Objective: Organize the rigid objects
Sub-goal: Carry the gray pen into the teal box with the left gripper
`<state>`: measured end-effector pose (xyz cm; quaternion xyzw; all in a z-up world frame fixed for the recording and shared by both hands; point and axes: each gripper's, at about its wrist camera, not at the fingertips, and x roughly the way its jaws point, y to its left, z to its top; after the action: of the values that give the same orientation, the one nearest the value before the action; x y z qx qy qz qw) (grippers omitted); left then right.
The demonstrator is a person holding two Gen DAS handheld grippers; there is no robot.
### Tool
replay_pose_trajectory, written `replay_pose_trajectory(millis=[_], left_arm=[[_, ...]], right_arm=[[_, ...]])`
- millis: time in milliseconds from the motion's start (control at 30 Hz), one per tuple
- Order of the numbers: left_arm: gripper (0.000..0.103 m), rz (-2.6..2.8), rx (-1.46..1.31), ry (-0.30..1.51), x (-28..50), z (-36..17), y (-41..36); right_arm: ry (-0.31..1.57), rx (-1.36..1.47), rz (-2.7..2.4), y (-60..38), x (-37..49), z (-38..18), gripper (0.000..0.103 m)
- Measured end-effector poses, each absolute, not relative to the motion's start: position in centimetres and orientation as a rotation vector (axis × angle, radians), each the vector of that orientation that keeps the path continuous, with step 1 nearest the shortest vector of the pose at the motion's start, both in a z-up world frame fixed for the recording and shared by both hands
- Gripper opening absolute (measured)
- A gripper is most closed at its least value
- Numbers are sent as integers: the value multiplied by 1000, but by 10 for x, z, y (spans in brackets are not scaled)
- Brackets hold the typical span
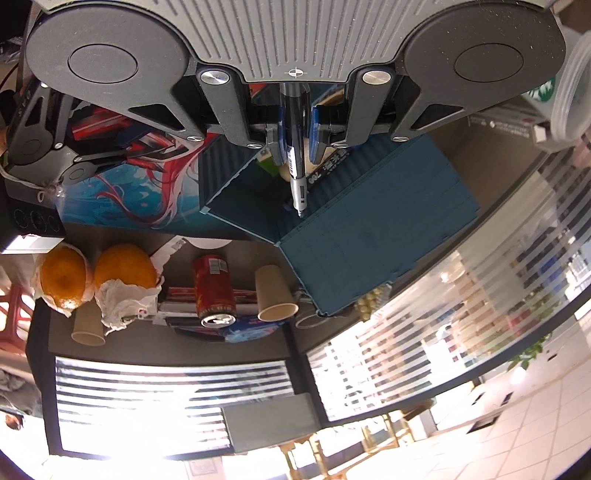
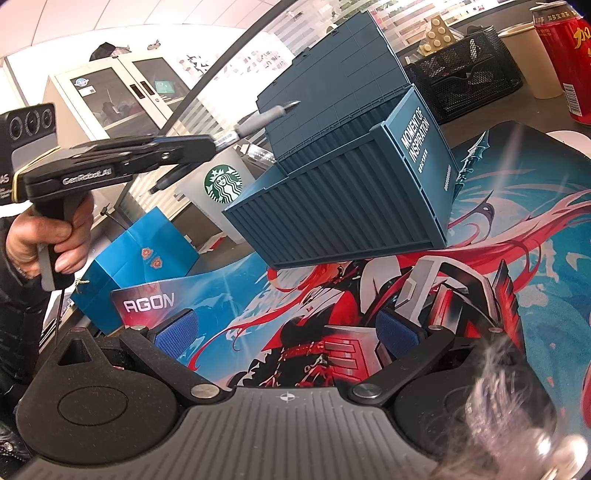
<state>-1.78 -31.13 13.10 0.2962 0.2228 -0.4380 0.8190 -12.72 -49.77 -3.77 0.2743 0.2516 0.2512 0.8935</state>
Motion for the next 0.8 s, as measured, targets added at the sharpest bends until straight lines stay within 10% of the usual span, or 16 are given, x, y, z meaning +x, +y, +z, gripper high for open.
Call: replay_pose_trajectory(millis=[800], left_arm=[[11, -1151, 798, 646, 52, 88, -349]], right_arm=[[524, 566, 520, -498, -127, -38, 103]])
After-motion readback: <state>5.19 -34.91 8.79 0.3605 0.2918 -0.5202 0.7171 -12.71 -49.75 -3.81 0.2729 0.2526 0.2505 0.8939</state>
